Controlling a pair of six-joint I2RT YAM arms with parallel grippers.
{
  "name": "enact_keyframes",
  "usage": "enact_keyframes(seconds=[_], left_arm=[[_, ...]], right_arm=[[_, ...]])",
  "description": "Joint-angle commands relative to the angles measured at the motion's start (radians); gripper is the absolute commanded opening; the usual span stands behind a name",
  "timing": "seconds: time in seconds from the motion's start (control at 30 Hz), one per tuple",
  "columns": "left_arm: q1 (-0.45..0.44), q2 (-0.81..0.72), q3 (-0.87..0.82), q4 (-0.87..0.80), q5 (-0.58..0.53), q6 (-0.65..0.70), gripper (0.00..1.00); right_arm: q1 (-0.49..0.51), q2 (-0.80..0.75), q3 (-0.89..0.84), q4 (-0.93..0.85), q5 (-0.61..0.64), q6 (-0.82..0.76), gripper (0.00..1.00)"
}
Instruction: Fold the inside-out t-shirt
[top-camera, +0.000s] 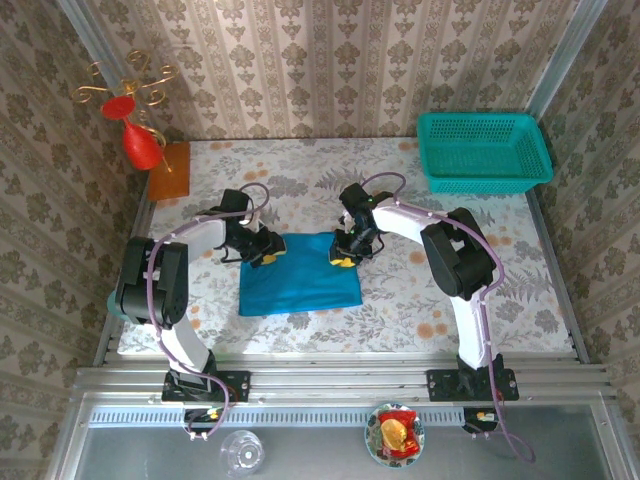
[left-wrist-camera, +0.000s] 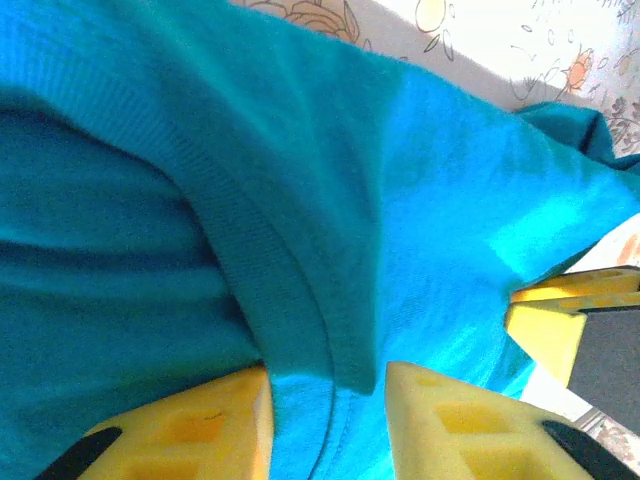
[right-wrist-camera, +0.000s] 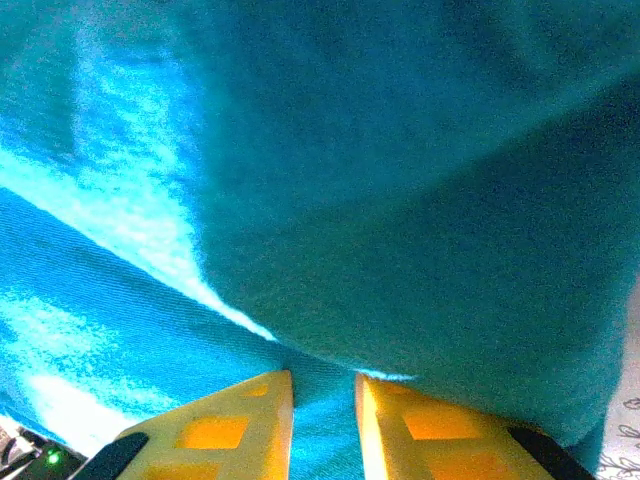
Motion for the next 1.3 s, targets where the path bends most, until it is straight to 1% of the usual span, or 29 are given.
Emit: enact_keyframes(seconds=[0.0, 0.13, 0.33, 0.4, 0.5, 0.6, 0.7, 0.77, 0.87, 1.0, 1.07, 1.13, 1.17, 1.23, 1.27], left_arm=[[-0.001, -0.019, -0.011, 0.014, 0.031, -0.019, 0.35], [-0.002, -0.036, -0.015, 0.016, 0.039, -0.023, 0.34], [0.002, -0.065, -0.036, 0.030, 0.028, -0.027, 0.28], [0.004, -0.080, -0.045, 0.033, 0.028, -0.031, 0.23], [0.006, -0.111, -0.073, 0.060, 0.038, -0.040, 0.19], [0.008, -0.110, -0.081, 0.053, 0.046, -0.034, 0.14], [0.008, -0.104, -0.083, 0.032, 0.013, -0.018, 0.04], [0.009, -0.104, -0.076, -0.001, -0.025, -0.001, 0.00], [0.008, -0.109, -0.052, -0.075, -0.120, 0.041, 0.00], [0.006, -0.081, -0.022, -0.150, -0.198, 0.085, 0.00], [0.006, -0.069, -0.021, -0.154, -0.212, 0.091, 0.00], [0.004, -0.064, -0.014, -0.146, -0.209, 0.092, 0.00], [0.003, -0.069, -0.008, -0.143, -0.205, 0.089, 0.03], [0.005, -0.094, 0.008, -0.143, -0.202, 0.079, 0.17], [0.005, -0.109, 0.013, -0.145, -0.201, 0.074, 0.19]], right_arm=[[-0.001, -0.007, -0.036, -0.033, 0.012, 0.018, 0.27], [0.001, -0.011, -0.051, -0.031, 0.012, 0.018, 0.27], [0.001, -0.014, -0.065, -0.029, 0.012, 0.018, 0.27], [0.001, -0.018, -0.069, -0.023, 0.011, 0.020, 0.27], [0.001, -0.020, -0.065, -0.029, 0.012, 0.018, 0.27], [0.001, -0.018, -0.065, -0.029, 0.013, 0.016, 0.27], [0.001, -0.017, -0.064, -0.030, 0.014, 0.016, 0.27], [0.001, -0.017, -0.067, -0.029, 0.016, 0.016, 0.27], [0.001, -0.013, -0.063, -0.051, 0.051, 0.015, 0.27], [0.001, 0.002, -0.053, -0.092, 0.099, 0.008, 0.27], [0.002, 0.003, -0.053, -0.091, 0.095, 0.007, 0.27], [0.004, -0.007, -0.059, -0.071, 0.061, 0.007, 0.27], [0.006, -0.020, -0.065, -0.051, 0.035, 0.008, 0.28], [0.006, -0.045, -0.063, -0.045, 0.019, 0.007, 0.30], [0.006, -0.055, -0.056, -0.052, 0.020, 0.000, 0.30]])
